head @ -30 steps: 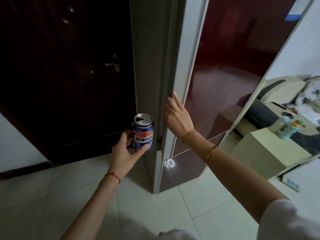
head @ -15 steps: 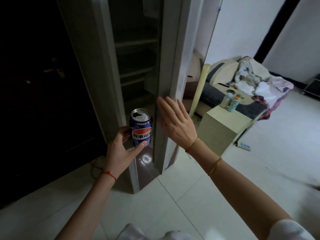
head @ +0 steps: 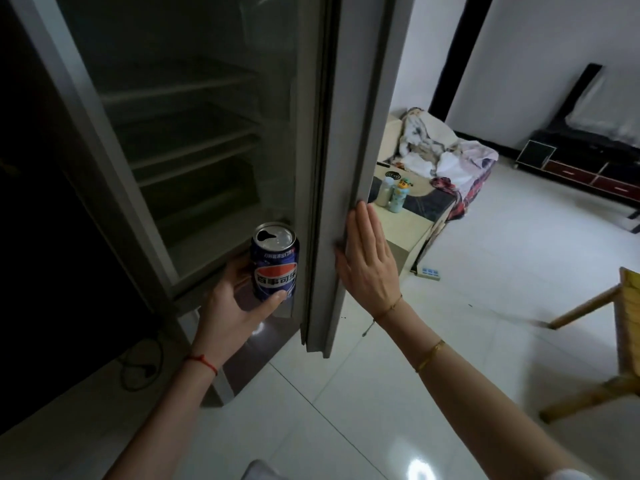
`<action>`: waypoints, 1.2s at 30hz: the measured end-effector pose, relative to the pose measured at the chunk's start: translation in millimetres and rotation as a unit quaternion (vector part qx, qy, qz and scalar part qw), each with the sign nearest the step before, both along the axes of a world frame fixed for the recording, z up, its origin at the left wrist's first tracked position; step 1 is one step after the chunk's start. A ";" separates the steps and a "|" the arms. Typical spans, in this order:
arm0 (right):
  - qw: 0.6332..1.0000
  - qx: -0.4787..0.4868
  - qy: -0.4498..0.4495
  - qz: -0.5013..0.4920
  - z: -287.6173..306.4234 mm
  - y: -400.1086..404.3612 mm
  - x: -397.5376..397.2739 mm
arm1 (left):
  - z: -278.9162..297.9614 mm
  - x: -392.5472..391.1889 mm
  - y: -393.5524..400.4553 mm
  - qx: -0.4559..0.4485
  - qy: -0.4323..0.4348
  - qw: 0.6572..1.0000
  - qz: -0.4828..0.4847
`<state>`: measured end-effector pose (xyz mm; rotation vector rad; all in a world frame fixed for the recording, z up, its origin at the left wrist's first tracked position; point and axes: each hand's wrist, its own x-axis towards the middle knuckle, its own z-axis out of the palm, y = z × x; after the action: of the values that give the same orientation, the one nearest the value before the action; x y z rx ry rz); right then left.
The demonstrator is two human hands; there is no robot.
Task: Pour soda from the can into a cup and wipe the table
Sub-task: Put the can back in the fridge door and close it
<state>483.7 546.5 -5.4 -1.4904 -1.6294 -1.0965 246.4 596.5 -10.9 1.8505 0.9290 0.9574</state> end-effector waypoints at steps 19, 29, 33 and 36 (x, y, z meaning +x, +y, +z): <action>0.957 -0.068 0.279 -0.043 10.4 -57.9 177.3 | 9.3 173.6 -81.0 0.041 -0.014 0.999 0.014; 0.927 -0.092 0.361 -0.034 21.1 -46.7 262.7 | 22.5 251.7 -79.9 0.040 -0.009 0.999 0.016; 0.923 -0.082 0.370 -0.063 21.5 -35.7 295.6 | 25.9 278.4 -70.8 0.042 -0.007 0.999 -0.003; 0.919 -0.087 0.379 -0.067 22.4 -27.4 316.2 | 30.5 296.7 -63.2 0.050 -0.010 0.999 -0.012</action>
<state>799.8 519.1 16.9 -1.8527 -1.0944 -0.3378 543.1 533.4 19.6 1.9277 0.8602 1.0215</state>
